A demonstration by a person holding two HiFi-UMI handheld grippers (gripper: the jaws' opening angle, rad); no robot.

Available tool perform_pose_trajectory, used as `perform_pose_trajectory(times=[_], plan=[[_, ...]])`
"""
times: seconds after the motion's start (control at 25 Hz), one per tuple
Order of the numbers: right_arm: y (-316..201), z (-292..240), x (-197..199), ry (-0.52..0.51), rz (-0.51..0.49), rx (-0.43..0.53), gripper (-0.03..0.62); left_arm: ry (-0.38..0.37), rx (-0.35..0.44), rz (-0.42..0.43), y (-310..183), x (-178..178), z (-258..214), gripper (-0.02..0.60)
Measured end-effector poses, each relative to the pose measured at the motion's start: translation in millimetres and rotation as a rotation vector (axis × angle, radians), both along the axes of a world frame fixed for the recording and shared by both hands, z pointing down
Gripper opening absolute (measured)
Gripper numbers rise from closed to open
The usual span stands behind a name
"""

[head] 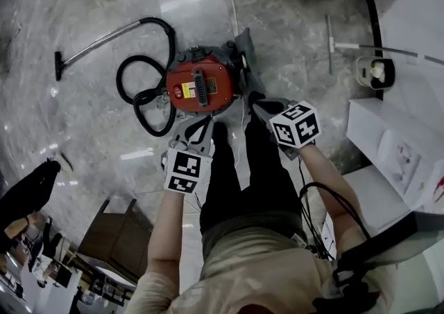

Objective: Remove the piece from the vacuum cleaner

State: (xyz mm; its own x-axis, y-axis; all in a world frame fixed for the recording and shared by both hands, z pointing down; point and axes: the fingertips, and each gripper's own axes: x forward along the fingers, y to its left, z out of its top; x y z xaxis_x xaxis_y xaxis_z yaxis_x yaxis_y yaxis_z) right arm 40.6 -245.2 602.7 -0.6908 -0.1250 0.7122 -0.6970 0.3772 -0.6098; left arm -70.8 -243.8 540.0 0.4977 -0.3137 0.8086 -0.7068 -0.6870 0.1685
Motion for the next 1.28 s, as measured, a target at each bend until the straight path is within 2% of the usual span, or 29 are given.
perform_pose_trajectory(times=[0.32,0.48,0.6,0.76,0.88,1.04,1.08,1.2,1.24,1.28], plan=[[11.7,59.5,9.7,0.012,-0.033,-0.054,0.003,-0.042,0.019,-0.057,-21.4,-1.3,57.9,0.003],[14.9,76.3,28.4,0.031,-0.048,-0.043,0.003,-0.063,0.05,-0.089,-28.2,2.4,77.3,0.003],[12.4,85.7,32.5,0.033,-0.064,-0.03,0.003,-0.115,0.054,-0.123,-21.7,-4.5,88.4,0.003],[-11.1,97.7,32.6,0.097,-0.024,0.007,0.003,-0.116,0.076,-0.09,-38.0,-9.6,112.8,0.003],[-20.6,109.3,34.8,0.144,-0.034,0.031,0.003,-0.155,0.102,-0.115,-43.0,-16.6,127.7,0.003],[-42.5,126.5,42.0,0.217,0.016,0.063,0.003,-0.202,0.111,-0.158,-47.7,-29.4,145.0,0.005],[-48.0,131.4,42.8,0.236,0.023,0.07,0.005,-0.203,0.098,-0.164,-47.2,-31.1,149.8,0.027],[-60.3,143.8,40.1,0.272,0.019,0.081,0.008,-0.2,0.04,-0.164,-44.0,-33.1,165.1,0.156],[-63.1,147.1,38.1,0.275,0.014,0.084,0.023,-0.202,0.021,-0.165,-42.9,-34.3,170.1,0.181],[-65.3,150.5,36.1,0.278,0.01,0.083,0.084,-0.205,0.005,-0.167,-41.7,-35.9,174.9,0.194]])
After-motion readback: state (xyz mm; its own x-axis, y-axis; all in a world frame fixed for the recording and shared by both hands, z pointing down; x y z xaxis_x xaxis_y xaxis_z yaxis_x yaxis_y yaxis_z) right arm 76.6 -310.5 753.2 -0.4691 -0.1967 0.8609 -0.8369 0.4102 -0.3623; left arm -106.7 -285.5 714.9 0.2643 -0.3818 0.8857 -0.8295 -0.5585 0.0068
